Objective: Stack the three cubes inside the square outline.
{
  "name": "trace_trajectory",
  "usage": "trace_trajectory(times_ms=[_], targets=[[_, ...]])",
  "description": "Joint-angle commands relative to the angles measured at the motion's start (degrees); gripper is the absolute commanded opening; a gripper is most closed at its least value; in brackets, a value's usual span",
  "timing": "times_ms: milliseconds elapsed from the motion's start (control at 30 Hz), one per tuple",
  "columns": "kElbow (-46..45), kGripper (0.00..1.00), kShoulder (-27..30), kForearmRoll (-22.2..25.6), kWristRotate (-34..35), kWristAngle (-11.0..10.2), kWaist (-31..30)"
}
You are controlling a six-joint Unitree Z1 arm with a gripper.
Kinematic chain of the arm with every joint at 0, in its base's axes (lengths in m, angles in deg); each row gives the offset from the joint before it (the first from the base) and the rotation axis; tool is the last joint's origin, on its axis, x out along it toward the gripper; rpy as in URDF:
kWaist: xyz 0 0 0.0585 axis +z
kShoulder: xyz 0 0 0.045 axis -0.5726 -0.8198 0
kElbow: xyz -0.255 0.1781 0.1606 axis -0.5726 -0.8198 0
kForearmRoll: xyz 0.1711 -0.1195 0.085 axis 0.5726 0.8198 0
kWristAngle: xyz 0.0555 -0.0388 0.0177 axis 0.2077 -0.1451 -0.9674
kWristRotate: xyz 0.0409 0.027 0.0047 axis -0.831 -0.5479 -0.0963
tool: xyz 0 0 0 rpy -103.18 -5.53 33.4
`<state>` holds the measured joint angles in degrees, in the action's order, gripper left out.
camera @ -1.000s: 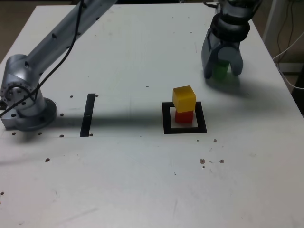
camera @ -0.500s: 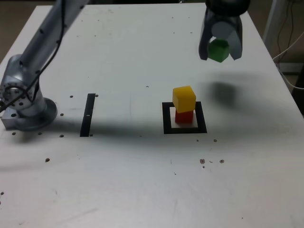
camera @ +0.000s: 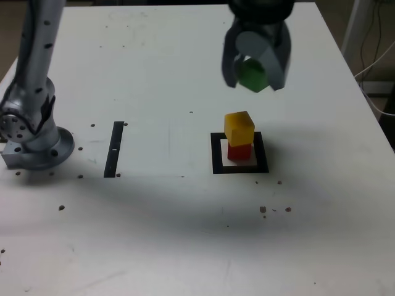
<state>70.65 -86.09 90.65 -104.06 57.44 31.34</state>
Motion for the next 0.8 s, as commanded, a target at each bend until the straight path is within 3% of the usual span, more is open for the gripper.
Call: trace_trajectory(times_ms=[0,267,467,767], targets=[[-3.7,0.38,2.8,-1.9,0.8,0.3,-0.2],[-10.4,0.38,6.4,-3.9,4.7,1.5,-3.8],[-10.3,0.38,6.3,-3.7,8.6,1.5,-7.7],[-10.2,0.39,5.0,-4.0,8.8,1.2,-8.2]])
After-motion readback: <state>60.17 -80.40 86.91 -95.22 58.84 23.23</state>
